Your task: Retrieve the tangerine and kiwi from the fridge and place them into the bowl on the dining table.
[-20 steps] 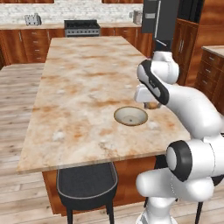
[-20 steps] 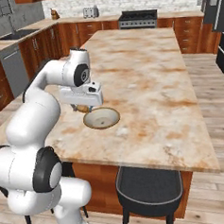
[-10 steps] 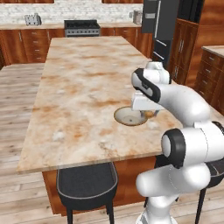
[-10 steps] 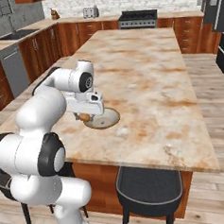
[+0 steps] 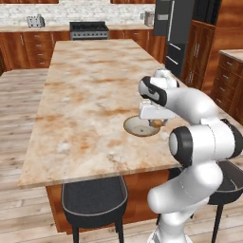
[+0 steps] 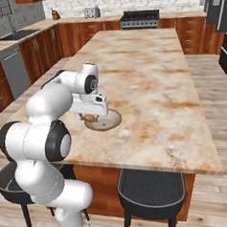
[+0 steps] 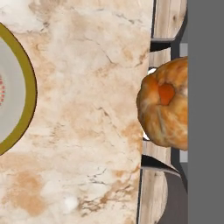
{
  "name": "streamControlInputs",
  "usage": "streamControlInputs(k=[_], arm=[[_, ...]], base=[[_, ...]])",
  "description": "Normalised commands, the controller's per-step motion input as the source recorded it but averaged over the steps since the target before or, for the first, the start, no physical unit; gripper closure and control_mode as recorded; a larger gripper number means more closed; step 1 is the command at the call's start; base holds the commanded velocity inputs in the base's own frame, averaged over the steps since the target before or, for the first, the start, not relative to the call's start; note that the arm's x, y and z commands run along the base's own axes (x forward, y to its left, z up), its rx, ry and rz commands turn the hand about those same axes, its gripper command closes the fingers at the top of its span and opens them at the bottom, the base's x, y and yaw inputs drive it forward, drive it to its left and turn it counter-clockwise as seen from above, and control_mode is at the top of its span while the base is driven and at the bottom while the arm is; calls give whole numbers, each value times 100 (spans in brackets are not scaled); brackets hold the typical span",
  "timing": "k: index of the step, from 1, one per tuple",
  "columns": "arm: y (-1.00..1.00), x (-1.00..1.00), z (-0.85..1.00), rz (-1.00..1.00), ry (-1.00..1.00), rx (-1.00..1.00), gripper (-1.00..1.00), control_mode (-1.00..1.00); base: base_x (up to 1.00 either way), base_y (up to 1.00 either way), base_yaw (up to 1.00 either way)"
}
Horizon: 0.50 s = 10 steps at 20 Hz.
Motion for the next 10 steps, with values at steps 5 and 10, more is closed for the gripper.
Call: streamControlInputs(k=[5, 10], arm=[[0, 42, -31, 0, -2, 0, 100, -100], [0, 45, -32, 0, -1, 0, 100, -100]], base=[[0, 0, 0], [0, 0, 0]])
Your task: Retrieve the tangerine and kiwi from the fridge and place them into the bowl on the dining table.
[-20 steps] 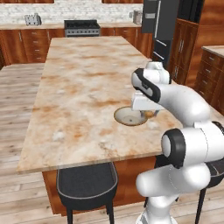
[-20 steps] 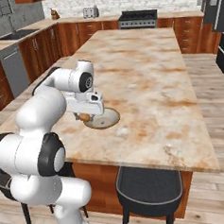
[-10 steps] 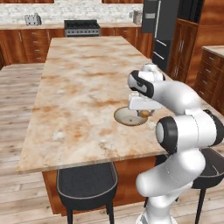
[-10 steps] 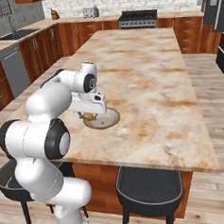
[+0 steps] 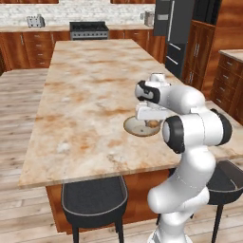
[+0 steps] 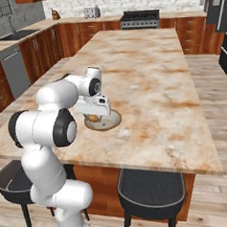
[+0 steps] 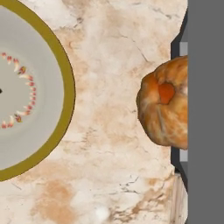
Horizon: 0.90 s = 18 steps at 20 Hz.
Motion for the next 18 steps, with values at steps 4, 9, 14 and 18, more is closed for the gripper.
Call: streamControlInputs(k=[4, 9, 14, 18], arm=[[0, 49, -28, 0, -1, 0, 100, -100], [0, 52, -29, -1, -2, 0, 100, -100], [0, 45, -28, -1, -3, 0, 100, -100], [0, 44, -30, -1, -6, 0, 100, -100]], base=[[0, 0, 0], [0, 0, 0], [0, 0, 0], [0, 0, 0]])
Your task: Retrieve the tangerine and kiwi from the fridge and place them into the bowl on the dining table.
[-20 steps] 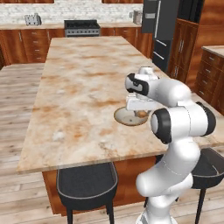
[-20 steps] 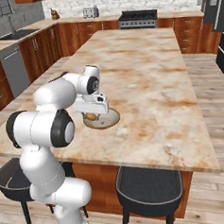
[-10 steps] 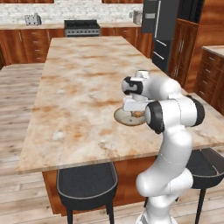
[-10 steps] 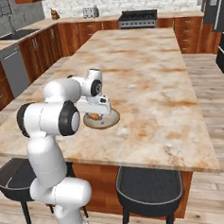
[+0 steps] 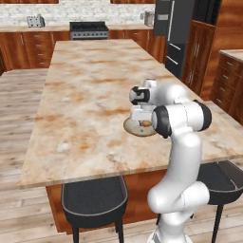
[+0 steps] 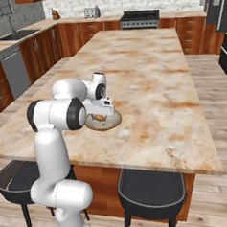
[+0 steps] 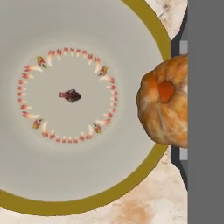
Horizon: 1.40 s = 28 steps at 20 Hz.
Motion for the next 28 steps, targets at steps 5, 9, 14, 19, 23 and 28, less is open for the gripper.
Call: streamControlInputs(k=[5, 9, 14, 19, 23, 28], arm=[[0, 43, -35, -1, -6, -1, 100, -100], [0, 30, -35, -1, -2, 0, 100, -100], [0, 29, -30, -1, -3, 0, 100, -100], [0, 31, -30, -1, -3, 0, 100, -100], [0, 9, -4, -3, -4, 0, -100, -100], [0, -13, 56, -1, 0, 0, -100, -100]], base=[[0, 0, 0], [0, 0, 0], [0, 0, 0], [0, 0, 0], [0, 0, 0], [0, 0, 0]])
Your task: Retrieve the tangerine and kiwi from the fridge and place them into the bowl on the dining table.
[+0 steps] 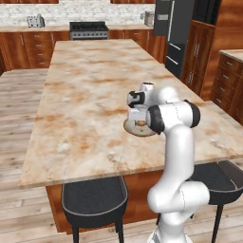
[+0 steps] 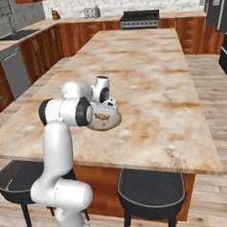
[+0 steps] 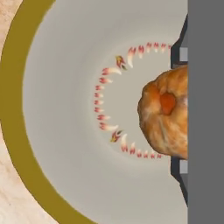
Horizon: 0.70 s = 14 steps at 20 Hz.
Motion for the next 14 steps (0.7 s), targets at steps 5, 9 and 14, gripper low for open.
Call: streamControlInputs(k=[5, 9, 14], arm=[[0, -14, 38, 0, 0, 0, -100, -100], [-8, -63, 52, 0, -6, 0, -100, -100], [-8, -100, 100, 9, -34, -1, -100, -100]], base=[[0, 0, 0], [0, 0, 0], [0, 0, 0]])
